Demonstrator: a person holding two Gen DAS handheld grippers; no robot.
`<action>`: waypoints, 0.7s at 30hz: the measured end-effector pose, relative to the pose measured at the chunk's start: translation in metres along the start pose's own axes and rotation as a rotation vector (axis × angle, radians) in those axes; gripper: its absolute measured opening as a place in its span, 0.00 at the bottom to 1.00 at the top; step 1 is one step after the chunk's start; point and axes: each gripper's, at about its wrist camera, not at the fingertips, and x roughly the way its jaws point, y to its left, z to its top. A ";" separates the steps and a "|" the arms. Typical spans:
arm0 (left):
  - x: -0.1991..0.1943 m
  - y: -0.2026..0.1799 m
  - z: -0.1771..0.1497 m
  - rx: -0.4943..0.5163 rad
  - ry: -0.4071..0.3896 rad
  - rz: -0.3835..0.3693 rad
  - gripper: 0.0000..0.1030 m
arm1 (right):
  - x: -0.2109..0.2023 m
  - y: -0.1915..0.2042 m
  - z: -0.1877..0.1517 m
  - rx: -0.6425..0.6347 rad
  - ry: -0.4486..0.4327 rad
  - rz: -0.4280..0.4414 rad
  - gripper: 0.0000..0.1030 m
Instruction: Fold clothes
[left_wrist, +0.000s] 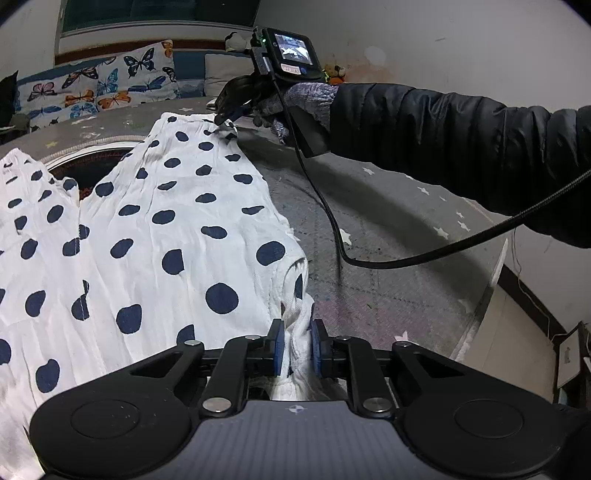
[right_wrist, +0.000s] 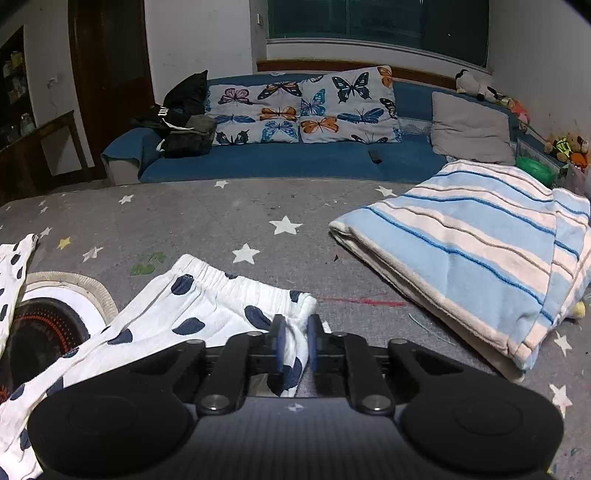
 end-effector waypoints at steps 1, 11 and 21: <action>-0.001 0.000 0.000 -0.004 -0.003 -0.005 0.10 | -0.001 -0.001 0.001 0.006 0.002 -0.001 0.07; -0.024 0.005 0.001 -0.047 -0.087 -0.037 0.07 | -0.025 -0.007 0.017 0.063 -0.013 -0.023 0.06; -0.074 0.031 -0.014 -0.183 -0.222 -0.032 0.06 | -0.062 0.040 0.056 0.011 -0.075 -0.015 0.05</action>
